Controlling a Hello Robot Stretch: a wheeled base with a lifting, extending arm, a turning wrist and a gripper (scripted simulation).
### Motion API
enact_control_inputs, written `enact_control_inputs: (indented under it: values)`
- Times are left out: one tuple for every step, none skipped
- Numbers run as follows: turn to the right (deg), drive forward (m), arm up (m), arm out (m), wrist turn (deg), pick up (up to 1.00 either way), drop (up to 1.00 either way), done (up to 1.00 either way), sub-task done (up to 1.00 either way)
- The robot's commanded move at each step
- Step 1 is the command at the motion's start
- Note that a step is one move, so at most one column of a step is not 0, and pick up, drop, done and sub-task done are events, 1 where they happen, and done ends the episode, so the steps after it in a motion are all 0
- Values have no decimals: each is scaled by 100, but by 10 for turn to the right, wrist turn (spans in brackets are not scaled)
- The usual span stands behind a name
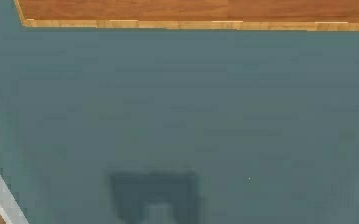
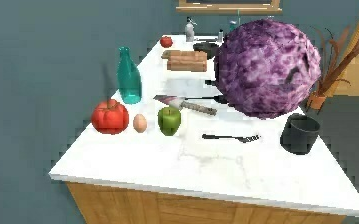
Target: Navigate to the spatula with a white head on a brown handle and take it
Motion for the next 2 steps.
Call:
enact_control_inputs:
  values:
    - [0,0,50,0,0,0,0,0,0]
    - [0,0,38,0,0,0,0,0,0]
